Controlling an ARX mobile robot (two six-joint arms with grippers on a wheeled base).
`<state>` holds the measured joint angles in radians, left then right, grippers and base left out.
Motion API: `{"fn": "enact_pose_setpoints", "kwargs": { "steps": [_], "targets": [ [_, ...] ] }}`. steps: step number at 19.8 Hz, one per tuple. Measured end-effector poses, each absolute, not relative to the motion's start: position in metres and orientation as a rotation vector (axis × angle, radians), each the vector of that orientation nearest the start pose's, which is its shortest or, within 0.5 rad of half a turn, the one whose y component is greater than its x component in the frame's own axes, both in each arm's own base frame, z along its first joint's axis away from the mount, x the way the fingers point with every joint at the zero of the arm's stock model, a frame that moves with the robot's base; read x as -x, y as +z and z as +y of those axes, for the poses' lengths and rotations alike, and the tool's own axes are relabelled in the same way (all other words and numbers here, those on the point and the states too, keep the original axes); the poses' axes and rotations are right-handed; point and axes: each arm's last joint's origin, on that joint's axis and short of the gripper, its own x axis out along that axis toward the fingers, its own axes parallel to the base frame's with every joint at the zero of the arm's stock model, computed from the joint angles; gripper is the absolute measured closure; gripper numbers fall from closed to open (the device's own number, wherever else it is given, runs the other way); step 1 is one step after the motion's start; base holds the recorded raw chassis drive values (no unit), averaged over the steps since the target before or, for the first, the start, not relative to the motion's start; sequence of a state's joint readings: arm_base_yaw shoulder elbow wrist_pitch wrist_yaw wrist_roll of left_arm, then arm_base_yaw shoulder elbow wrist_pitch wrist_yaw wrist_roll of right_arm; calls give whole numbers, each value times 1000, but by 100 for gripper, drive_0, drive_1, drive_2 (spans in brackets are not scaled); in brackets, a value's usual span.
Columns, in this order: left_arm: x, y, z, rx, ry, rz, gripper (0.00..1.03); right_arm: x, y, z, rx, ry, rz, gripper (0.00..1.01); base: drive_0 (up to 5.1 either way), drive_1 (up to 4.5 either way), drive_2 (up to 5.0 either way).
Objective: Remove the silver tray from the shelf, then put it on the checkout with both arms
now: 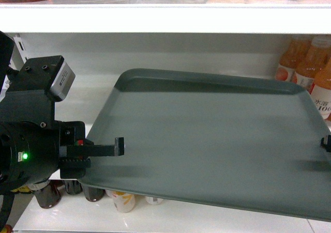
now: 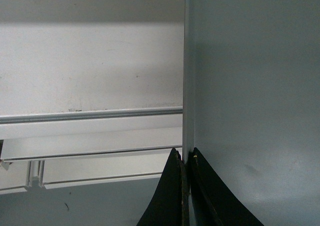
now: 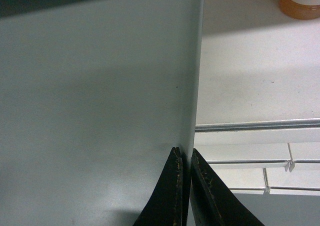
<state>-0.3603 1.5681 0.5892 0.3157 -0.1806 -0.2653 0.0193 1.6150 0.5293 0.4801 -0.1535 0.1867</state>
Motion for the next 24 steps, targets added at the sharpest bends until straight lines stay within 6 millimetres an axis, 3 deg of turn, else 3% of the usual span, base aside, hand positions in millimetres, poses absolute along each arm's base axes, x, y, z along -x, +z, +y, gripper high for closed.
{"fn": "enact_pose_setpoints", "kwargs": {
  "steps": [24],
  "targets": [
    [-265, 138, -94, 76, -84, 661, 100, -278, 123, 10, -223, 112, 625, 98, 34, -406, 375]
  ]
}}
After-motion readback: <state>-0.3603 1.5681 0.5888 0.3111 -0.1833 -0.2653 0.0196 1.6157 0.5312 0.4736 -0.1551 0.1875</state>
